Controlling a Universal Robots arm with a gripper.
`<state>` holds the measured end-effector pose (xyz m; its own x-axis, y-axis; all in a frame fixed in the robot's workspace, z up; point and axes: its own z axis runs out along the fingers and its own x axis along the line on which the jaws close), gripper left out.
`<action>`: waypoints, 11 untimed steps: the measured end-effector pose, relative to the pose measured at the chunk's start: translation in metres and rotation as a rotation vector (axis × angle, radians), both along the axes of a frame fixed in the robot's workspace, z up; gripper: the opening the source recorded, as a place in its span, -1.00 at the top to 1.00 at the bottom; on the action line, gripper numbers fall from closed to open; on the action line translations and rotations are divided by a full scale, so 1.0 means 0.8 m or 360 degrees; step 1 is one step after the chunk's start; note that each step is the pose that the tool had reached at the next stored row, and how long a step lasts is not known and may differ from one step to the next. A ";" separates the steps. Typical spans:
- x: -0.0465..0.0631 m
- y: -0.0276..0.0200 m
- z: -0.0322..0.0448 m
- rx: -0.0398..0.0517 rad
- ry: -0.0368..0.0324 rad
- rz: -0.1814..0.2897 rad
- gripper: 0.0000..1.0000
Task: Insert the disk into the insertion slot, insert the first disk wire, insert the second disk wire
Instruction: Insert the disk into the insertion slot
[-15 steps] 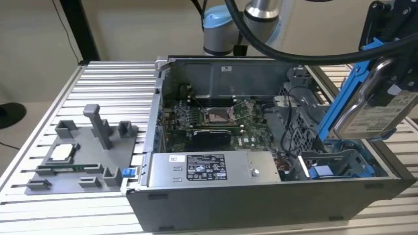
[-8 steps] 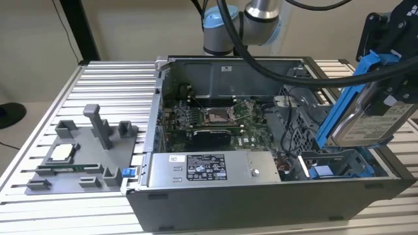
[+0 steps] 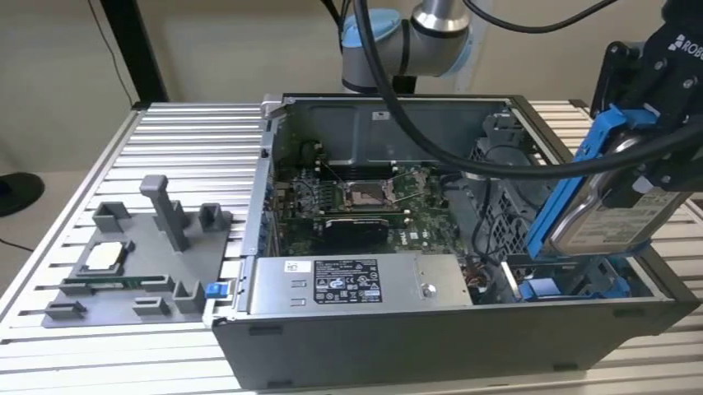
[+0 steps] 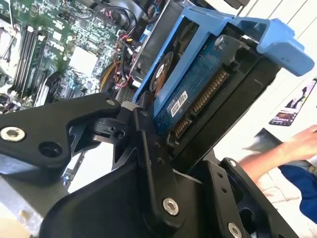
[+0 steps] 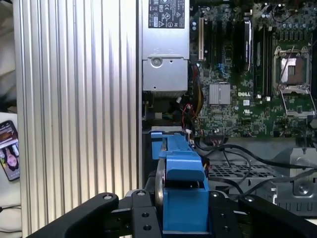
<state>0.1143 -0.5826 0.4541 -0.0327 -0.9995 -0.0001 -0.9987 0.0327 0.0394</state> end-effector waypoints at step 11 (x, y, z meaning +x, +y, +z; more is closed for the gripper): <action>0.000 0.0000 -0.0241 0.0004 0.0000 -0.0014 1.00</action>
<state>0.1143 -0.5825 0.4349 -0.0414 -0.9991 -0.0024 -0.9984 0.0413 0.0395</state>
